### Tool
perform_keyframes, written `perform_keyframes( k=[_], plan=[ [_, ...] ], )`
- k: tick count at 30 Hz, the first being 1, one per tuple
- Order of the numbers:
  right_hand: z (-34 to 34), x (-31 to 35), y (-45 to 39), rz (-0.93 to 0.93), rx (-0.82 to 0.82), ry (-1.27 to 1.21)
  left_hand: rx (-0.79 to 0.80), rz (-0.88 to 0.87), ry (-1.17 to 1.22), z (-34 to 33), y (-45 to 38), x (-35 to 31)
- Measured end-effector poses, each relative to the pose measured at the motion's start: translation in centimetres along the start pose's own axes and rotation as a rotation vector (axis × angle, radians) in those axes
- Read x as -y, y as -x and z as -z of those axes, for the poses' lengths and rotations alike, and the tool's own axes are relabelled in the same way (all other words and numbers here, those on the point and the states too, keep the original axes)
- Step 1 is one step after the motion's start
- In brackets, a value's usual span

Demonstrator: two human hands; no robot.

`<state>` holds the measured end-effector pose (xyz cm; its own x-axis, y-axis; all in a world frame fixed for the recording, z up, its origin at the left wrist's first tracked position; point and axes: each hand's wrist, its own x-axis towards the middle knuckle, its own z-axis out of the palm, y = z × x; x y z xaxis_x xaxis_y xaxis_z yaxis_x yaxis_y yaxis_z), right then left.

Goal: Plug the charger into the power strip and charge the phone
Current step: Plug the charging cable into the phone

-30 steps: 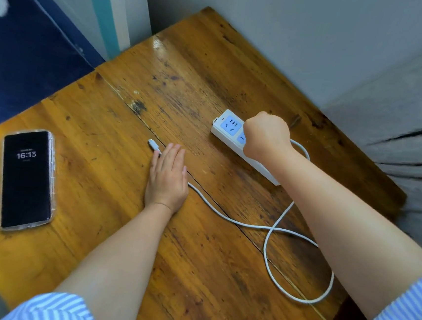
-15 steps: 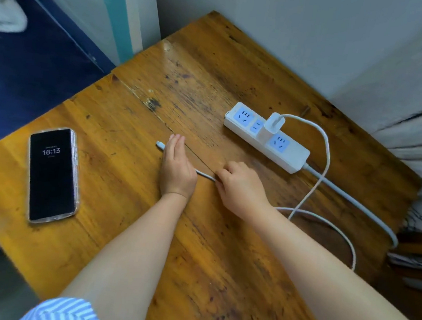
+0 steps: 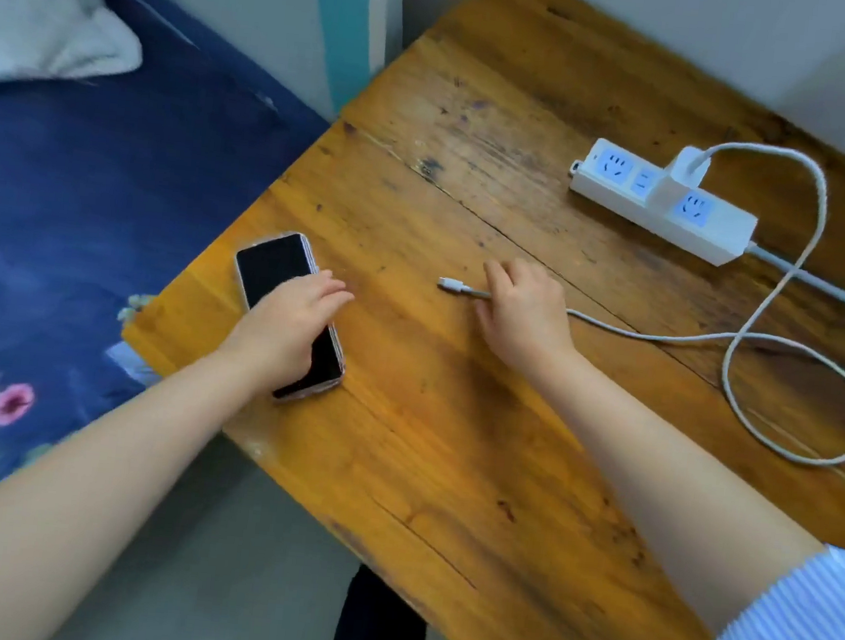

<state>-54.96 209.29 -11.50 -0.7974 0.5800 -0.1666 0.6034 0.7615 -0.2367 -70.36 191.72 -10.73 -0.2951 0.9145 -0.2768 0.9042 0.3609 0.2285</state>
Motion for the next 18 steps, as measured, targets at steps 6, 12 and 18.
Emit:
perform_keyframes(
  k=[6,12,18],
  plan=[
    [-2.5,3.2,-1.3,-0.077,-0.032,-0.036,0.407,-0.178,-0.583,0.8,0.7,3.9],
    [-3.3,3.8,1.4,-0.035,-0.139,-0.092,0.474,-0.393,-0.682,0.6,-0.2,3.4],
    [-3.6,5.0,5.1,0.059,-0.126,-0.134,0.489,-0.430,-0.666,1.0,-0.9,3.0]
  ],
)
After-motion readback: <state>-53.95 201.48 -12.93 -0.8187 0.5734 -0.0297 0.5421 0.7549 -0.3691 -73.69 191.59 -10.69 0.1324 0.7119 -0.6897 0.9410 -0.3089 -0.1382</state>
